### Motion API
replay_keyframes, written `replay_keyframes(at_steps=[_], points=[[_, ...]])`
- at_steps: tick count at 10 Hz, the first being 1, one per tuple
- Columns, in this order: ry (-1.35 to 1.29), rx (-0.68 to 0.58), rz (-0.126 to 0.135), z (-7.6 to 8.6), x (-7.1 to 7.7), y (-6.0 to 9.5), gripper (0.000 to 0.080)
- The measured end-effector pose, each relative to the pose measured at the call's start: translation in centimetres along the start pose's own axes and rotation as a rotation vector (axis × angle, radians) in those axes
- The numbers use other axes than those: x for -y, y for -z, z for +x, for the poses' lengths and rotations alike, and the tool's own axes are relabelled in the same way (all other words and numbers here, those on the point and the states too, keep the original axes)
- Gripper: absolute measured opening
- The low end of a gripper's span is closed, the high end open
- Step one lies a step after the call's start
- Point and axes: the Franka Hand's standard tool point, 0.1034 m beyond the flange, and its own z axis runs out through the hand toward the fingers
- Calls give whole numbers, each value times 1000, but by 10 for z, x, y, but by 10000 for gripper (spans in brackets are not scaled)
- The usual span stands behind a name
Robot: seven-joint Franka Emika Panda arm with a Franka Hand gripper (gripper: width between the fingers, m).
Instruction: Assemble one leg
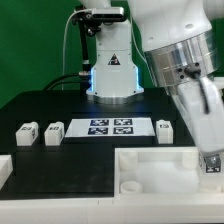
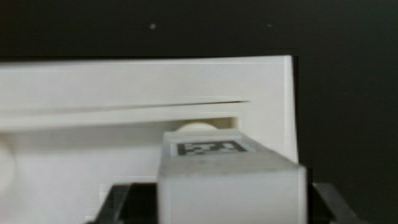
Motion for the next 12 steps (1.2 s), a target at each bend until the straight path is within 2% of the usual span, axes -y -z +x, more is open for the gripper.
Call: replay_keyframes(at_steps=[1, 2, 3, 4, 6, 7, 10, 12], points=[[5, 0, 0, 0, 0, 0, 353], [14, 0, 0, 0, 0, 0, 489], [46, 0, 0, 0, 0, 0, 489], [93, -6, -4, 0, 0, 0, 614], [425, -61, -40, -6, -3, 2, 638], [540, -74, -37, -10, -3, 2, 648], [850, -77, -56, -6, -3, 1, 649], [1271, -141, -116, -9, -3, 1, 649]])
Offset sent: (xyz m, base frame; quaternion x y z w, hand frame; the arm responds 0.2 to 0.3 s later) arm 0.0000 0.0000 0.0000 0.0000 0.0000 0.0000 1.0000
